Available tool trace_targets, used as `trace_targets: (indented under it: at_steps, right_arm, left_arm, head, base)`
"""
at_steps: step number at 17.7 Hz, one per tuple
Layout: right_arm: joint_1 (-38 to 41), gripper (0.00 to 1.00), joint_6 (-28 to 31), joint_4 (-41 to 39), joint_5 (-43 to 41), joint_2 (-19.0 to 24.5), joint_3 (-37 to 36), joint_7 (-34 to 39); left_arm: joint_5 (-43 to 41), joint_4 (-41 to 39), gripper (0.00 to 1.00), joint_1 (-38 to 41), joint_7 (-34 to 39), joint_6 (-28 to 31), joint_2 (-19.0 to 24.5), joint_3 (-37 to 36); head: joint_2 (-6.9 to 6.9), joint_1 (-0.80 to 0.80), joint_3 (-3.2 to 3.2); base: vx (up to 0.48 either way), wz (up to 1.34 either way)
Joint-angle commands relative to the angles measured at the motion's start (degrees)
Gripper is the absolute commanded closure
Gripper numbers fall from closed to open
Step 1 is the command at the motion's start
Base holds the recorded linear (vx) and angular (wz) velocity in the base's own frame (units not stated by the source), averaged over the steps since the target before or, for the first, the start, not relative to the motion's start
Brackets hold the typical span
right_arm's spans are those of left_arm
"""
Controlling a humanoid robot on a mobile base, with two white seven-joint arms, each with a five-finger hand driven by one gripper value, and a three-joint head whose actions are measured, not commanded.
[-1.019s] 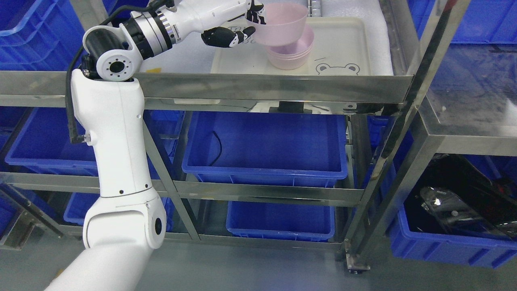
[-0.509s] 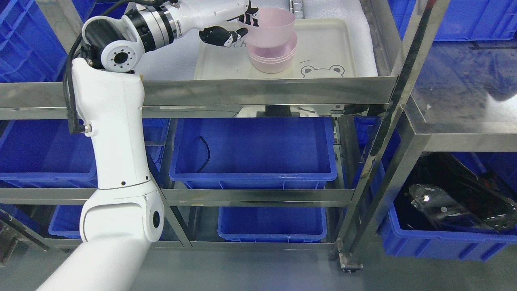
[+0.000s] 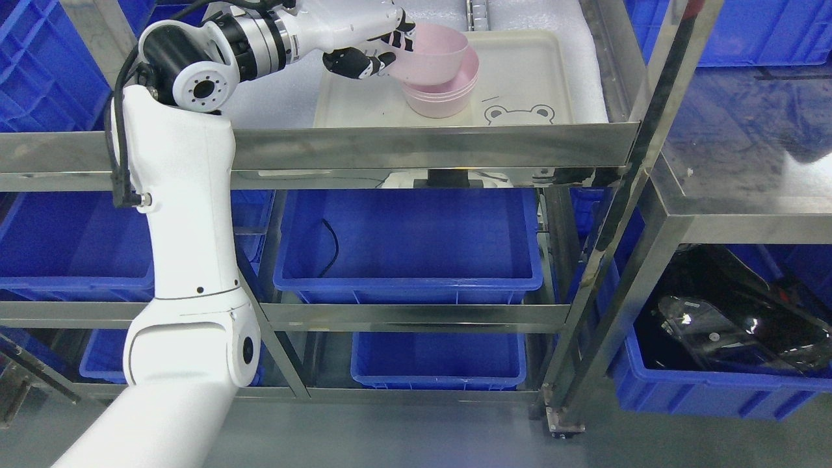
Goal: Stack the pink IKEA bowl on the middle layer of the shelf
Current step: 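Lower the held pink bowl onto the pink bowl on the tray, then open the left hand and release the stacked bowl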
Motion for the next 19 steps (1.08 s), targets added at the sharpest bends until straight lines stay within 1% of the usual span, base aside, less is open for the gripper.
trace_targets:
  at_steps: [1, 5, 10, 13, 17, 19]
  right_arm:
    - [1.32, 0.0, 0.01, -1.0, 0.0, -1.0, 0.0, -0.02]
    - [1.32, 0.0, 0.01, -1.0, 0.0, -1.0, 0.0, -0.02]
    - [1.32, 0.0, 0.01, -1.0, 0.0, -1.0, 0.0, -0.02]
    - [1.32, 0.0, 0.01, -1.0, 0.0, -1.0, 0.0, -0.02]
    - [1.32, 0.0, 0.01, -1.0, 0.0, -1.0, 0.0, -0.02]
    - [1.32, 0.0, 0.01, -1.0, 0.0, -1.0, 0.0, -0.02]
  left_arm:
    - [-2.43, 2.59, 0.98, -0.16, 2.01, 0.03, 0.37, -1.43]
    - [-3.5, 4.09, 0.98, 0.01, 4.13, 0.03, 0.2, -2.04]
    - [-3.67, 5.14, 0.97, 0.37, 6.86, 0.03, -0.24, -5.64]
    - [-6.83, 5.41, 0.96, 1.07, 6.86, 0.03, 0.19, -5.12]
    - [-7.8, 5.32, 0.96, 1.42, 6.86, 0.03, 0.46, -3.46]
    - [-8.07, 5.23, 0.96, 1.42, 6.86, 0.03, 1.51, -2.75]
  head:
    - [0.0, 0.0, 0.0]
    - [0.0, 0.0, 0.0]
    - [0.0, 0.0, 0.0]
    - [0.0, 0.0, 0.0]
    - [0.0, 0.0, 0.0]
    - [-0.01, 0.0, 0.0]
  base:
    - [0.0, 0.0]
    - [0.0, 0.0]
    - [0.0, 0.0]
    - [0.0, 0.0]
    - [0.0, 0.0]
    - [0.0, 0.0]
